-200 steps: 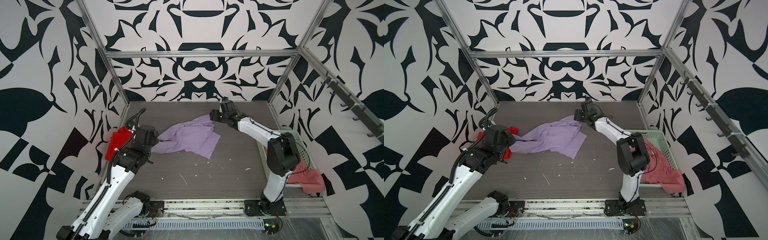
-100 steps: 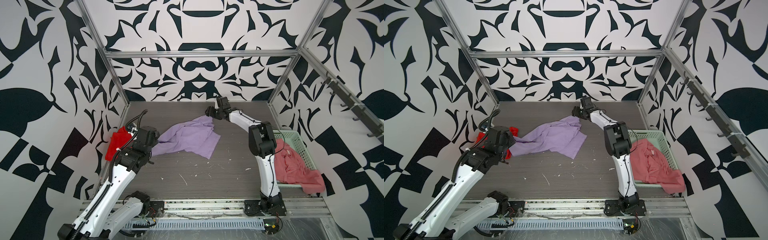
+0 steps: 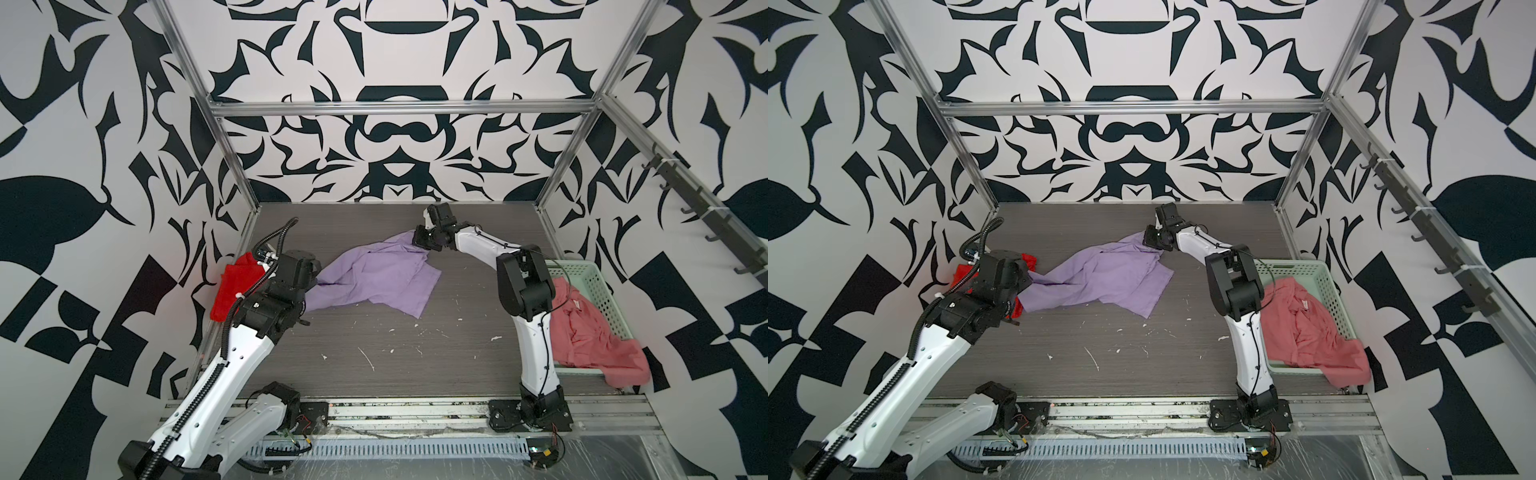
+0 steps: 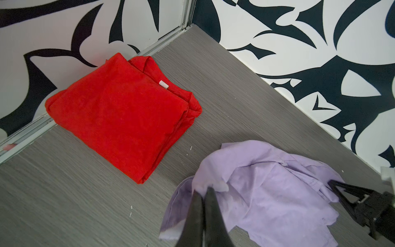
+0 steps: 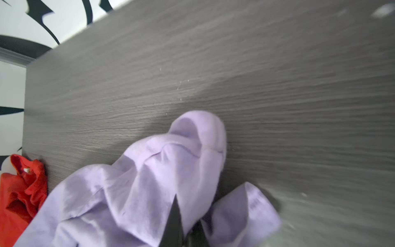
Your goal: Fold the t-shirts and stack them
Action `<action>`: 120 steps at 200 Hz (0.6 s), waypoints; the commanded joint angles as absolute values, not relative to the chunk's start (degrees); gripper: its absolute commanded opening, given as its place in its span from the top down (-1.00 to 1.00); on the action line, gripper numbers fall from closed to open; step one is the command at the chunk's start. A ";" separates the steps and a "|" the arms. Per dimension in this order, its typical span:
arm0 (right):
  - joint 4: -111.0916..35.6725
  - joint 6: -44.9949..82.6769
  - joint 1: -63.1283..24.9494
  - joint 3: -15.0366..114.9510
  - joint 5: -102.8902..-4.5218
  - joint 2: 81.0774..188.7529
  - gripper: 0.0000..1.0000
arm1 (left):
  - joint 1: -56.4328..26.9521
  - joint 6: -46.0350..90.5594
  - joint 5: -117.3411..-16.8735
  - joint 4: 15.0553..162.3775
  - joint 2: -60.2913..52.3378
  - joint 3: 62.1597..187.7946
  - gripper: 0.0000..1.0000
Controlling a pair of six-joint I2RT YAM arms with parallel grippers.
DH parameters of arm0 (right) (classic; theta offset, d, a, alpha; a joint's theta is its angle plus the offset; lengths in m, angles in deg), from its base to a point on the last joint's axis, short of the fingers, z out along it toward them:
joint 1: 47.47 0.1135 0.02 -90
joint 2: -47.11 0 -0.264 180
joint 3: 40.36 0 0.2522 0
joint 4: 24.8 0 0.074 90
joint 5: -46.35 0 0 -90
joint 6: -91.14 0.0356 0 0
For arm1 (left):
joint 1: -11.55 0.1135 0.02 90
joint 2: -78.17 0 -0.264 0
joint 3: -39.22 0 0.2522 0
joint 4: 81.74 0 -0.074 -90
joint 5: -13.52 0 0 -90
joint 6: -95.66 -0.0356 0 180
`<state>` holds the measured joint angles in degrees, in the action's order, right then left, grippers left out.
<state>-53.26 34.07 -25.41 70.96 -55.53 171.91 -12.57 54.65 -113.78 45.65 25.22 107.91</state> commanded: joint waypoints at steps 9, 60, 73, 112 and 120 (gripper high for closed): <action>-54.93 30.24 -26.27 71.06 -47.12 154.37 1.00 | -12.44 51.04 -116.47 45.63 30.06 109.97 1.00; -63.17 22.71 -27.47 71.06 -38.07 135.40 1.00 | -12.42 39.60 -112.56 53.00 36.55 113.38 1.00; -65.95 22.33 -28.17 71.47 -37.19 132.33 1.00 | -12.39 37.80 -111.47 53.03 35.45 115.92 1.00; -73.91 24.93 -28.20 72.23 -35.17 125.62 1.00 | -12.38 36.24 -106.23 53.71 31.74 120.20 1.00; -75.79 26.08 -28.20 72.18 -34.15 124.43 1.00 | -12.44 36.24 -105.90 53.82 31.43 120.27 1.00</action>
